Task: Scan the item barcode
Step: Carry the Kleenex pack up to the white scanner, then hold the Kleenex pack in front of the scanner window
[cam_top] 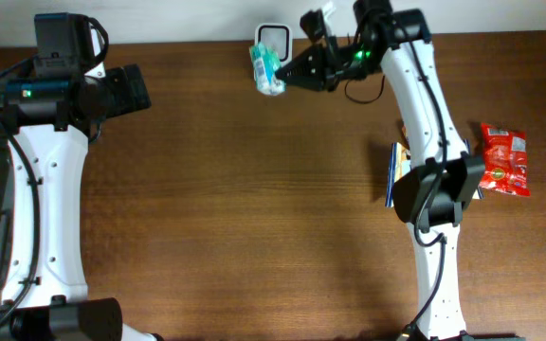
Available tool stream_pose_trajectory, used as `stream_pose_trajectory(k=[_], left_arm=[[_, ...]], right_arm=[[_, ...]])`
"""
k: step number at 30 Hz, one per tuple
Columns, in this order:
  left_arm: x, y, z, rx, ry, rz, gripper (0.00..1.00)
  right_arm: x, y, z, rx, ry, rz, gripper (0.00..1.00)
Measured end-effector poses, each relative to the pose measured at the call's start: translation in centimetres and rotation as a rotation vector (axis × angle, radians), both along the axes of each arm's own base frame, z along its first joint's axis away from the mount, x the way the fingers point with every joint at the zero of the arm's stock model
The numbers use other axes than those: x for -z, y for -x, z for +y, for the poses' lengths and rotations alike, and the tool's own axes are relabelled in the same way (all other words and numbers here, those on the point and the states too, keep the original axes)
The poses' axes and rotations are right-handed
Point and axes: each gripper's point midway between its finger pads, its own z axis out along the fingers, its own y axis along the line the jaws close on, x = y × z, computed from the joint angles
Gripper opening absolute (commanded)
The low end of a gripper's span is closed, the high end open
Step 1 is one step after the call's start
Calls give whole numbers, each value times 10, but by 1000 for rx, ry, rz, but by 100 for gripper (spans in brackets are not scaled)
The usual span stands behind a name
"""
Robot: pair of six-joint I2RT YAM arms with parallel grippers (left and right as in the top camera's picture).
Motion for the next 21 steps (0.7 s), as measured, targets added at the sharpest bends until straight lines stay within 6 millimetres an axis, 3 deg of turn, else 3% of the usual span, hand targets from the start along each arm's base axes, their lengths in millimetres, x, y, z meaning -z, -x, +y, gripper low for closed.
stream_pose_trajectory(k=[4, 7, 13, 17, 21], left_arm=[[0, 0, 0, 0, 0, 0, 99], [0, 0, 0, 0, 0, 0, 99], [0, 0, 0, 0, 0, 0, 99], [0, 0, 0, 0, 0, 0, 99], [0, 0, 0, 0, 0, 0, 99]], right_arm=[[-36, 7, -1, 7, -5, -99, 4], [-42, 8, -2, 45, 68, -143, 4], [26, -14, 18, 204, 532, -210, 4], [48, -26, 40, 299, 749, -336, 4], [56, -60, 11, 458, 941, -450, 4]])
